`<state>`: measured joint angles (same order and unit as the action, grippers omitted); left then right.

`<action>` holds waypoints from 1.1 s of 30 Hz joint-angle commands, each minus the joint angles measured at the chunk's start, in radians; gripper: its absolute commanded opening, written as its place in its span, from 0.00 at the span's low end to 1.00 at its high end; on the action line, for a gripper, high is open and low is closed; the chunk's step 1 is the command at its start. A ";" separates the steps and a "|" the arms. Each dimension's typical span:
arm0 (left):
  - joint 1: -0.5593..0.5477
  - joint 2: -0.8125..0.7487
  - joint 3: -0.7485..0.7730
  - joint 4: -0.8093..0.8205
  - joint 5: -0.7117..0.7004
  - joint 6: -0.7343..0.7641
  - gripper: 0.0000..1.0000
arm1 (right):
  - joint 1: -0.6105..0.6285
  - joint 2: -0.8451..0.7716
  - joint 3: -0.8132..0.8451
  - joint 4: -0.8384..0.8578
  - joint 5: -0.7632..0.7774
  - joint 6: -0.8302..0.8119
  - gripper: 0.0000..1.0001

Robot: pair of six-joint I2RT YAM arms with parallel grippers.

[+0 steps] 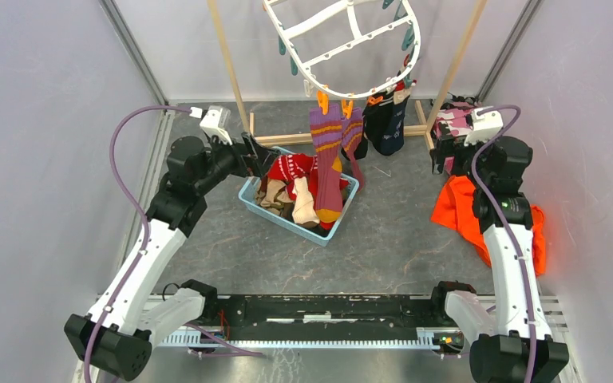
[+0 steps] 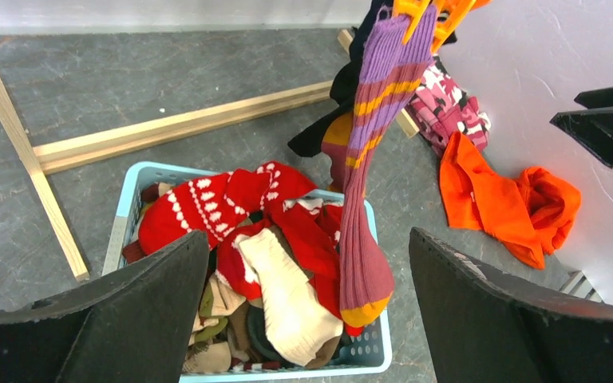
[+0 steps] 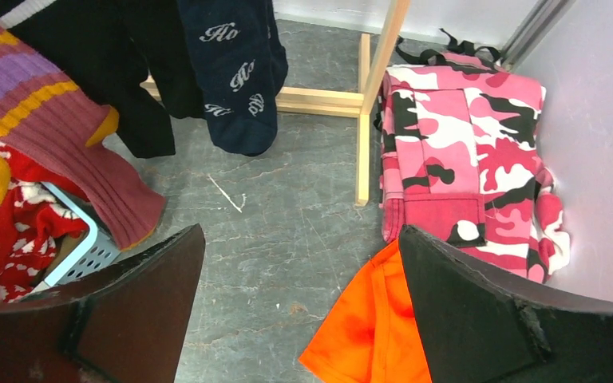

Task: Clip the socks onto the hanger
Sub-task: Adjust the hanger on the clothesline.

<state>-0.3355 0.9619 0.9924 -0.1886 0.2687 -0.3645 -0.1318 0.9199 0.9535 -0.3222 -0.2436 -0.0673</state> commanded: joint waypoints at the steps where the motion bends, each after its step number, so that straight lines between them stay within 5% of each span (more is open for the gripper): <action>1: 0.004 0.000 -0.032 0.009 0.046 0.020 1.00 | -0.003 0.024 0.021 0.037 -0.086 -0.029 0.98; 4: 0.005 0.015 -0.050 0.009 0.098 0.006 1.00 | -0.003 0.031 0.001 0.036 -0.249 -0.108 0.98; 8: 0.005 0.045 -0.090 0.017 0.159 -0.039 1.00 | -0.001 0.053 -0.028 -0.042 -0.676 -0.349 0.98; 11: 0.005 0.065 -0.125 0.018 0.185 -0.074 0.97 | 0.013 0.082 -0.034 -0.101 -0.790 -0.433 0.98; 19: -0.048 0.118 -0.142 -0.110 0.087 -0.119 0.67 | 0.119 0.141 -0.011 -0.286 -0.768 -0.625 0.98; 26: -0.288 0.242 -0.070 -0.259 -0.243 -0.128 0.53 | 0.212 0.188 0.025 -0.336 -0.646 -0.636 0.98; 33: -0.330 0.365 -0.030 -0.179 -0.296 -0.153 0.50 | 0.219 0.179 -0.001 -0.301 -0.630 -0.607 0.98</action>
<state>-0.6628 1.2934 0.9127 -0.4278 0.0418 -0.4656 0.0868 1.1114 0.9329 -0.6380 -0.8963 -0.6716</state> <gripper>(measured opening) 0.494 0.979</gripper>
